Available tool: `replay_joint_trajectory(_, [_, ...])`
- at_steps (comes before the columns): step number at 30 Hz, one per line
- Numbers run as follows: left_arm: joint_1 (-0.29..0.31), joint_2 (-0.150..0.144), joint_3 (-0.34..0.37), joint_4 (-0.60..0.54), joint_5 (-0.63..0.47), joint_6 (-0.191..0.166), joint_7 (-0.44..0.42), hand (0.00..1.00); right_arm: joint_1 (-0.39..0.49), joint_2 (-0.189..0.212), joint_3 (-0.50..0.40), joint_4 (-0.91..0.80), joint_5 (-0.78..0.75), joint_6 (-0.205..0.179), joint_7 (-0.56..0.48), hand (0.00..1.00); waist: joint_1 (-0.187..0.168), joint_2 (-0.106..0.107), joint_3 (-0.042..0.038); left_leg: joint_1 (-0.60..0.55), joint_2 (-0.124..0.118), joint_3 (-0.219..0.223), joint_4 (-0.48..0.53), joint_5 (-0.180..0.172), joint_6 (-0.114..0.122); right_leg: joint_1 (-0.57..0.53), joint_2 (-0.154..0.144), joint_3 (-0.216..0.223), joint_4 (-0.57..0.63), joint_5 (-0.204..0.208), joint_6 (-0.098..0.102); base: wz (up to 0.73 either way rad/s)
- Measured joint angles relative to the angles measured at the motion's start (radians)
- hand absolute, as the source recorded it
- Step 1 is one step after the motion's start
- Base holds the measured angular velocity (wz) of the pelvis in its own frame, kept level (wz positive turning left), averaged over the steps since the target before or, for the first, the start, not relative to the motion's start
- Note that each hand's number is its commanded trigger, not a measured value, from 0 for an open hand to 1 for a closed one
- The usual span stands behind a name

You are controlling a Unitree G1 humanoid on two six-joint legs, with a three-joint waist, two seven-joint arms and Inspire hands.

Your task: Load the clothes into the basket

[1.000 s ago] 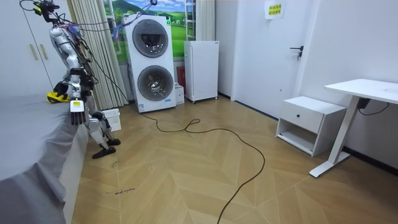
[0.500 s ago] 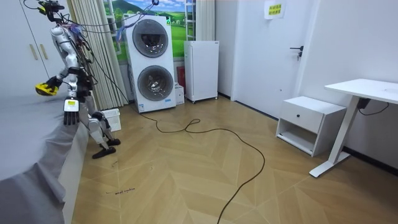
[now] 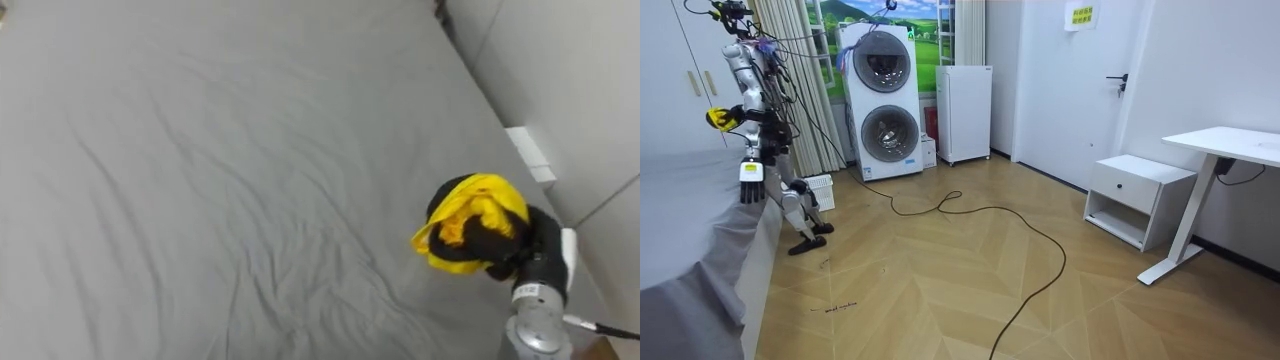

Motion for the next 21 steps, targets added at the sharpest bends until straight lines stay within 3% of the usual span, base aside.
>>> replay_joint_trajectory(6, [0.033, 0.001, 0.014, -0.002, 0.031, 0.014, 0.004, 0.0, 0.016, -0.009, -0.106, 0.045, 0.054, -0.001, -0.046, 1.0, -0.036, -0.007, 0.0035, 0.017, 0.002, 0.034, -0.005, 0.0, 0.0, 0.005, 0.003, 0.036, -0.005, 0.0, 0.0, -0.14])
replay_joint_trajectory(10, [0.033, 0.002, 0.038, -0.002, 0.036, 0.056, 0.001, 0.0, 0.056, -0.009, -0.149, 0.1, 0.087, 0.009, -0.057, 1.0, -0.063, -0.006, 0.0033, 0.015, 0.003, 0.05, -0.005, 0.0, 0.0, -0.006, 0.004, 0.059, -0.002, 0.001, -0.001, -0.19])
replay_joint_trajectory(15, [0.035, 0.002, 0.061, -0.002, 0.044, 0.092, -0.006, 0.0, 0.094, -0.009, -0.163, 0.182, 0.084, 0.018, -0.057, 1.0, -0.067, -0.003, 0.0042, 0.018, 0.009, 0.079, -0.003, 0.0, -0.001, -0.016, 0.011, 0.102, -0.001, 0.006, -0.004, -0.22])
replay_joint_trajectory(20, [0.034, 0.006, 0.047, -0.002, 0.044, 0.12, -0.007, 0.0, 0.087, -0.01, -0.173, 0.274, 0.072, 0.019, -0.057, 1.0, -0.116, 0.018, 0.0079, -0.02, 0.02, 0.098, 0.008, -0.003, -0.005, -0.052, 0.022, 0.127, 0.001, 0.014, -0.008, -0.05])
replay_joint_trajectory(21, [0.032, 0.008, 0.036, -0.002, 0.045, 0.124, -0.016, 0.0, 0.075, -0.01, -0.183, 0.301, 0.073, 0.018, -0.057, 1.0, -0.121, 0.03, 0.0086, -0.037, 0.025, 0.128, 0.012, -0.003, -0.005, -0.073, 0.027, 0.144, 0.003, 0.02, -0.008, -0.26])
